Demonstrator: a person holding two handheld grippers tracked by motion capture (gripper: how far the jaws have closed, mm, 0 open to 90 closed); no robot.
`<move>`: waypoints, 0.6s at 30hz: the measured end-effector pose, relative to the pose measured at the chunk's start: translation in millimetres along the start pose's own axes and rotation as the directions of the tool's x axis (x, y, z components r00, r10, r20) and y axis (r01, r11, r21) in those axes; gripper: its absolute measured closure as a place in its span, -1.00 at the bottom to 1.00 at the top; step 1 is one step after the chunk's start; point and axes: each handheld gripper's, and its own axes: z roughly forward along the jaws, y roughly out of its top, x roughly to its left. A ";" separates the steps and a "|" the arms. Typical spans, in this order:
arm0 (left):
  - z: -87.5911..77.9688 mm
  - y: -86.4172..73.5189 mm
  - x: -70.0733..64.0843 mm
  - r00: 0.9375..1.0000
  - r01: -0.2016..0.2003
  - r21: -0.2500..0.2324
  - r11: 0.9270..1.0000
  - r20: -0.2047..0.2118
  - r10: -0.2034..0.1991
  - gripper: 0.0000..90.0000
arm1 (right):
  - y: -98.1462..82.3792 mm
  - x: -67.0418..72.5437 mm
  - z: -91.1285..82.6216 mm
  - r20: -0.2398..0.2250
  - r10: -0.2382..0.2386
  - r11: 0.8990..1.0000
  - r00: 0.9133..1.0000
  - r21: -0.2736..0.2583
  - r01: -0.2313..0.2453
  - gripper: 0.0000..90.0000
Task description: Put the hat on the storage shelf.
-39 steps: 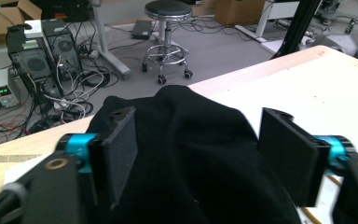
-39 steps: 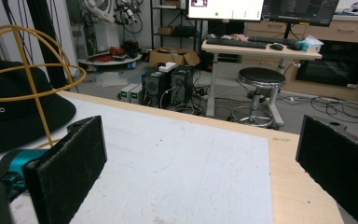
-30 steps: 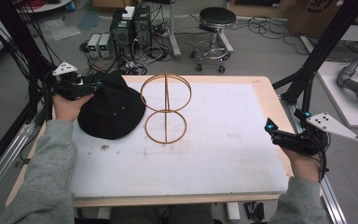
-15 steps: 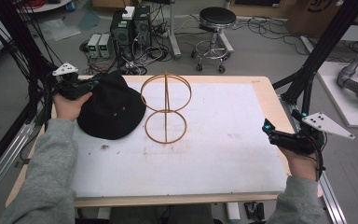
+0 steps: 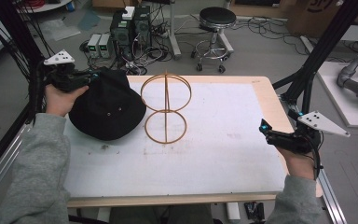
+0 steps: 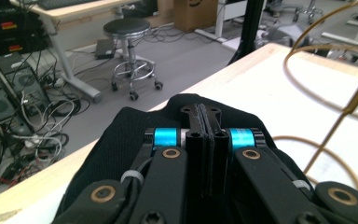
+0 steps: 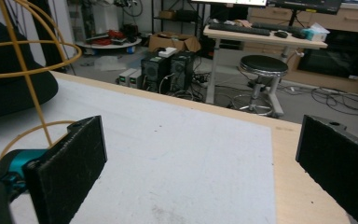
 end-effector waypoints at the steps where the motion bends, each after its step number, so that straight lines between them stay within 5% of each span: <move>1: -2.9 2.5 -0.7 1.000 0.003 -0.005 1.000 0.007 -0.003 0.97 | 0.4 0.6 -0.1 -0.002 -0.002 1.000 1.000 -0.001 0.002 -0.97; 18: -55.2 66.3 -22.8 0.996 -0.045 -0.061 0.997 0.073 0.049 0.97 | 0.7 5.5 3.8 -0.055 0.001 1.000 0.998 -0.008 -0.001 -0.97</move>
